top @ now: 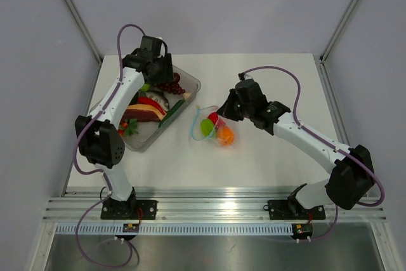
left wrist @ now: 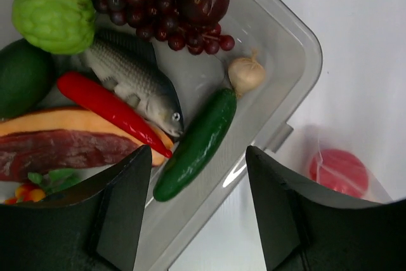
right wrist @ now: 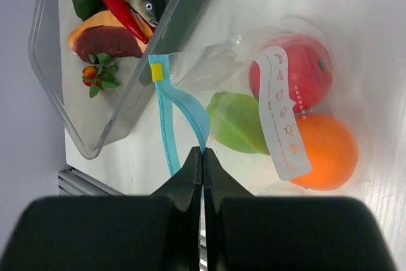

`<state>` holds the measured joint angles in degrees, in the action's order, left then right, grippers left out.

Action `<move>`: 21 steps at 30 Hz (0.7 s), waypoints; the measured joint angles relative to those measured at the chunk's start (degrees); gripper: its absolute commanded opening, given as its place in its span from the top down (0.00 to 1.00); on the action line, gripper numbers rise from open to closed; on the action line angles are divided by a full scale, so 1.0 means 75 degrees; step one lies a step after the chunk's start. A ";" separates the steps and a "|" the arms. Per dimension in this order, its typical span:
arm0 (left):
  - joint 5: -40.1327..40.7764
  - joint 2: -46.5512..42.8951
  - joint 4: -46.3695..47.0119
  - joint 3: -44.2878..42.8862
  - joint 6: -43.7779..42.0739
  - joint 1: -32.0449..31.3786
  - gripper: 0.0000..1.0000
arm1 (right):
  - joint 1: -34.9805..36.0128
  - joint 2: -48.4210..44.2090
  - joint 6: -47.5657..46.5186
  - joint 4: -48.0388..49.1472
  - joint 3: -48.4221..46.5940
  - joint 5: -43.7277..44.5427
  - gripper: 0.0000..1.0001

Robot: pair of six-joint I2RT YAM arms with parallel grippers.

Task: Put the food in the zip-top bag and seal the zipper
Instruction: Pick up the fake fruit from the bin.

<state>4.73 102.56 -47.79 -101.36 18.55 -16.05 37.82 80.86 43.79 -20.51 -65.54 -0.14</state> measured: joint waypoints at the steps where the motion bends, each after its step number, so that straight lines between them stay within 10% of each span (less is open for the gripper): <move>1: 0.0052 0.0169 0.0157 -0.0047 -0.0050 0.0000 0.37 | 0.0000 0.0000 0.0000 0.0015 0.0000 -0.0020 1.00; 21: 0.0437 0.2608 0.2229 -0.0440 0.0501 -0.0009 0.28 | 0.0000 0.0227 -0.0006 0.0125 -0.0003 -0.0140 1.00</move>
<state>8.01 122.13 -31.07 -104.66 22.31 -16.12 37.82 82.56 43.75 -19.57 -65.56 -1.19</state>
